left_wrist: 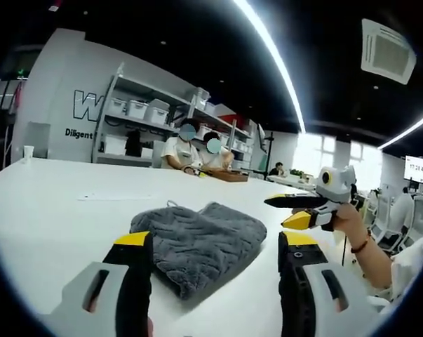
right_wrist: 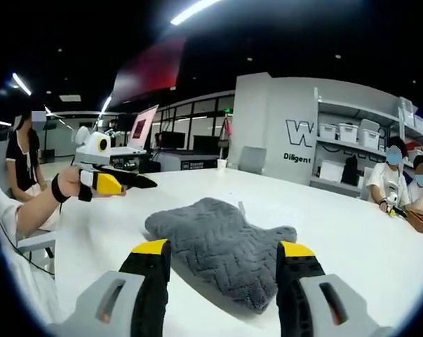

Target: Open the folded towel by lifting each exposed corner and separating the folded layers until the towel lies flat within the target outline without major curled edges

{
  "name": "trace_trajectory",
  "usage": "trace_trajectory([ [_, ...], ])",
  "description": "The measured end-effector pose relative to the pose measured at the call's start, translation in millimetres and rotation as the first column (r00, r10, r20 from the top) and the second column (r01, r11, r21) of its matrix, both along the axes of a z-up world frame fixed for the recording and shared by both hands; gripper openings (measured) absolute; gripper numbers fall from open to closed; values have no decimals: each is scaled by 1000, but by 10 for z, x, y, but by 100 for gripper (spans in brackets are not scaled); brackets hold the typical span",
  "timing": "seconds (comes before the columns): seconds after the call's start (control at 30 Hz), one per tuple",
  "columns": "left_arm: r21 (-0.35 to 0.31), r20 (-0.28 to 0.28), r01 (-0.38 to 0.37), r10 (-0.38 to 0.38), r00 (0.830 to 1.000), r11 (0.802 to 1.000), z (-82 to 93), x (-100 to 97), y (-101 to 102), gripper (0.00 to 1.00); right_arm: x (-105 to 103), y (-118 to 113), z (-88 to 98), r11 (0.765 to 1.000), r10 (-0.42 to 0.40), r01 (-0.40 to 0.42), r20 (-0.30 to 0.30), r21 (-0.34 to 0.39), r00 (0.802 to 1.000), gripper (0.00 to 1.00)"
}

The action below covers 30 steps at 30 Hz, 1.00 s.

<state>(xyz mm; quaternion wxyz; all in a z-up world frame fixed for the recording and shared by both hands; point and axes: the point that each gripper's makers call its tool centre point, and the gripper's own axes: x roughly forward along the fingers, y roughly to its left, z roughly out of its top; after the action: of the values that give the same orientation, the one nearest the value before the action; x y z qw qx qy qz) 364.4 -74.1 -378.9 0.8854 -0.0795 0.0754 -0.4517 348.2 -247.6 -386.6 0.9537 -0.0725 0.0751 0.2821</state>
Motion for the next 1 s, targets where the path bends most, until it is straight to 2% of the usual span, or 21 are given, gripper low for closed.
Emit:
trace_trajectory([
  [0.43,7,-16,2,-2,1000,1000,-40,66,-41,71,64,-52,11,1000,-12,12,-10,12,1000,58],
  [0.53,45,-22,-7,8,1000,999,-83,112,-25,71,77,-59,17,1000,-16,16,-9,8,1000,58],
  [0.6,35,-6,-8,8,1000,999,-39,112,-14,71,86,-66,24,1000,-18,18,-7,8,1000,58],
  [1.0,24,-13,-16,16,1000,1000,-8,167,0,70,166,-72,-13,999,-28,27,-16,-22,999,57],
])
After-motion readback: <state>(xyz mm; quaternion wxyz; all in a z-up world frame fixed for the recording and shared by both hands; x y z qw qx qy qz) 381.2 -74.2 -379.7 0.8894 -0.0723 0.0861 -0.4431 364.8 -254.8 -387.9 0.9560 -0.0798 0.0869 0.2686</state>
